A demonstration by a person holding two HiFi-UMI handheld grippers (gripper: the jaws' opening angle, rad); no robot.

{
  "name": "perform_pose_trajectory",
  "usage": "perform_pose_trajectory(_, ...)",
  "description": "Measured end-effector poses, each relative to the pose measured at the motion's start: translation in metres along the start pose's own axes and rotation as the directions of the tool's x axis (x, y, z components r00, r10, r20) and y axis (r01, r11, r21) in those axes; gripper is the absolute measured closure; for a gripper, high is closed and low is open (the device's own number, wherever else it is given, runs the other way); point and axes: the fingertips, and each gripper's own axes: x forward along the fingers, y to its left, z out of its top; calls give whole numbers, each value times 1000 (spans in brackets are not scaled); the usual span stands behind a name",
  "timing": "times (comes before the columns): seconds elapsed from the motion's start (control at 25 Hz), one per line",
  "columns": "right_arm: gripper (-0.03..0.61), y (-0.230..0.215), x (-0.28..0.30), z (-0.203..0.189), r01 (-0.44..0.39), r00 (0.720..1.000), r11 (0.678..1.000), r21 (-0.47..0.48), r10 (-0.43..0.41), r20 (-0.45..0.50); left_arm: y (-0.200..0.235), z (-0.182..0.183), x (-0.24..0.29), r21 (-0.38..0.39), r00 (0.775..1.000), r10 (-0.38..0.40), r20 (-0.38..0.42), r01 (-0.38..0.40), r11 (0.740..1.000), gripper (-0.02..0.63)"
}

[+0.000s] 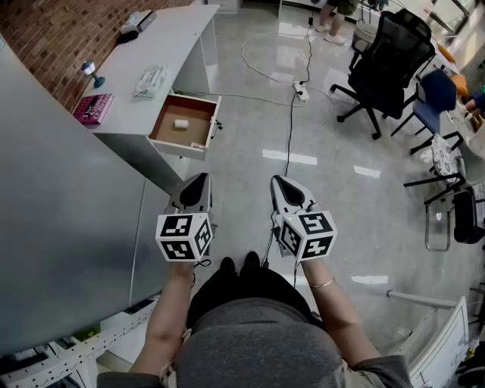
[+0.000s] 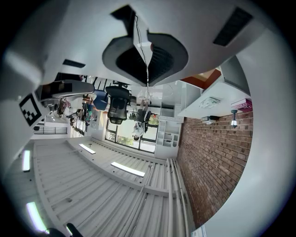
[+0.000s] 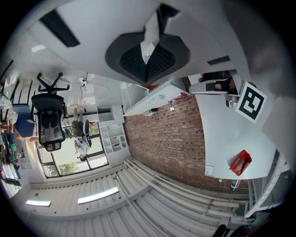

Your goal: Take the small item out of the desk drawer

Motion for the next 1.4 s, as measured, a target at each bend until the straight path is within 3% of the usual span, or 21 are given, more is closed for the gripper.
perform_pose_trajectory(0.48, 572, -20, -6, -13, -7, 1000, 999, 43, 8, -21, -19, -9, 11, 6, 1000, 0, -26, 0, 1000, 586)
perform_pose_trajectory(0.88, 482, -35, -2, -11, -30, 999, 996, 83, 31, -15, -24, -14, 22, 4, 999, 7, -45, -7, 1000, 586)
perform_pose_trajectory(1.4, 425, -63, 62, -10, 19, 998, 993, 114, -12, -60, 17, -16, 91, -27, 996, -25, -83, 23, 999, 586)
